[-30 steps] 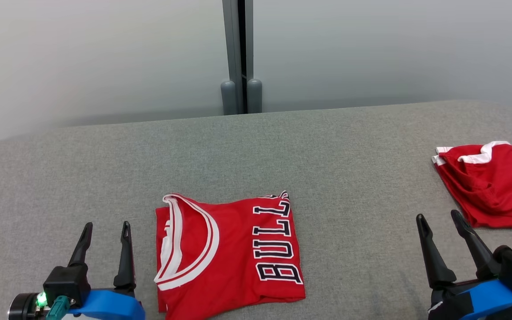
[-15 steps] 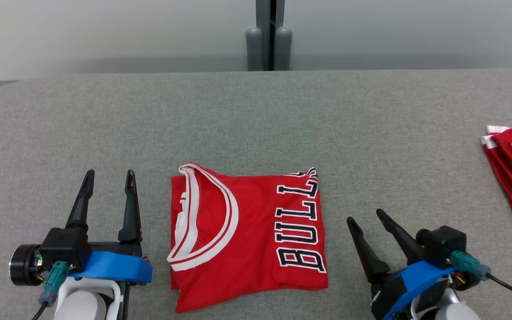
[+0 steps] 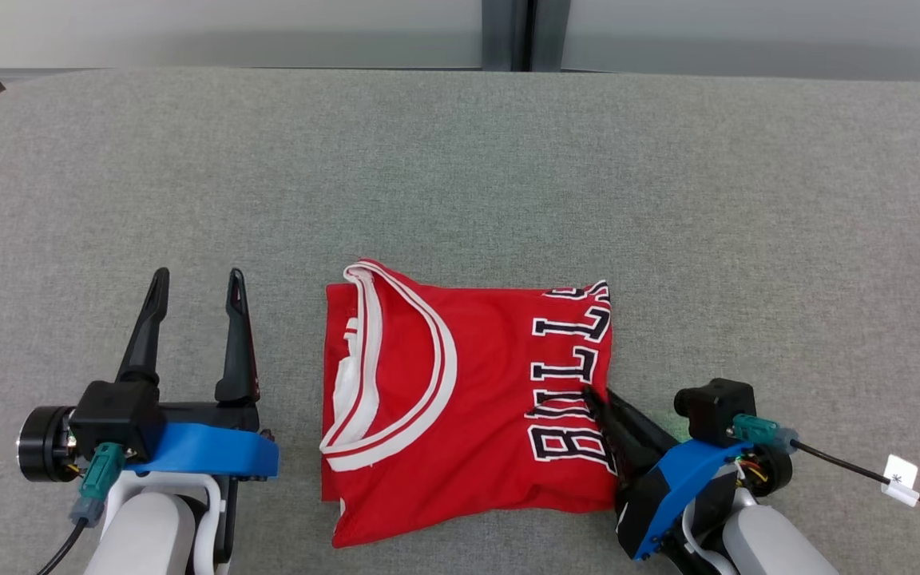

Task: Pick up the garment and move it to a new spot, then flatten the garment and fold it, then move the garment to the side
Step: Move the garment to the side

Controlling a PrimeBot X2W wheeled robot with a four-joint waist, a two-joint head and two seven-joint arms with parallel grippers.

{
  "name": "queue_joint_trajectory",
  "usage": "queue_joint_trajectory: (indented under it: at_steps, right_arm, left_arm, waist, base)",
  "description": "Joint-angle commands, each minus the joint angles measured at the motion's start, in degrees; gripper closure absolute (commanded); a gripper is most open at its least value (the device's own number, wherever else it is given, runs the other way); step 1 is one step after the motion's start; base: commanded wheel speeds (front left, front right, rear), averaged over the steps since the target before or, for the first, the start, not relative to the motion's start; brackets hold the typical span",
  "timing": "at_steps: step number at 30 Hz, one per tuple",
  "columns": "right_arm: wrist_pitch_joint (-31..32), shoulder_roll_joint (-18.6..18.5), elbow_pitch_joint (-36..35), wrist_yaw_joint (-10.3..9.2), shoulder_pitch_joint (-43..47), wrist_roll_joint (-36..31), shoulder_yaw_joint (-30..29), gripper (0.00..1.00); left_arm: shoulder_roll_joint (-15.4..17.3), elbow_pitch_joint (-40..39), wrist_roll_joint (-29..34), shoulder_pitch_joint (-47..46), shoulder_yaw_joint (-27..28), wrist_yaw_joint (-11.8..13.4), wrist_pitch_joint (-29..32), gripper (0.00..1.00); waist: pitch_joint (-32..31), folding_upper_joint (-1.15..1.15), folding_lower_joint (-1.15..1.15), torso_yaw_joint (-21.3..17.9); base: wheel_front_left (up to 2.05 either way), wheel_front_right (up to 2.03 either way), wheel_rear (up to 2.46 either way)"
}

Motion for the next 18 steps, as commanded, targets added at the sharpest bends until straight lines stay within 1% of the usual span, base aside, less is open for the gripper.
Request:
queue_joint_trajectory:
  at_steps: [1, 4, 8, 16, 17, 18]
  right_arm:
    - [-1.0, -1.0, 1.0, -0.02, 0.0, 0.6, 0.6, 1.0]
    - [-3.4, -2.4, 0.1, -0.06, -0.6, 1.1, 0.2, 1.0]
    - [-4.8, -3.8, -1.8, -0.05, 0.0, 1.0, -0.6, 1.0]
    - [-5.7, -7.3, -4.6, -0.04, 3.0, 0.3, -6.4, 1.0]
    - [-5.7, -7.3, -4.6, -0.04, 3.0, 0.3, -6.4, 1.0]
    - [-5.7, -7.5, -4.8, -0.03, 3.0, 0.4, -6.8, 1.0]
  left_arm:
    - [0.0, -0.2, 0.6, -1.0, 0.4, -0.1, -0.3, 0.0]
    - [0.5, -0.6, 1.2, -0.7, 0.7, 0.0, -0.3, 0.0]
    - [1.3, -1.2, 1.9, 0.3, 0.8, 0.0, -0.3, 0.0]
    - [2.3, -3.4, 2.6, -0.1, -0.3, -0.3, 0.9, 0.0]
    - [2.3, -3.4, 2.6, -0.1, -0.3, -0.3, 0.9, 0.0]
    - [2.5, -3.8, 2.8, -0.6, -0.5, -0.4, 1.1, 0.0]
  waist:
    - [0.0, -0.01, 0.0, -0.5]
    - [0.0, -0.01, 0.0, -2.0]
    - [-0.1, -0.01, 0.0, -5.7]
    - [0.6, -0.01, 0.0, -14.2]
    - [0.6, -0.01, 0.0, -14.2]
    - [0.9, -0.01, 0.0, -15.3]
  base:
    - [0.0, 0.0, 0.0]
    - [0.0, 0.0, 0.0]
    - [0.0, 0.0, 0.0]
    - [0.0, 0.0, 0.0]
    - [0.0, 0.0, 0.0]
    - [0.0, 0.0, 0.0]
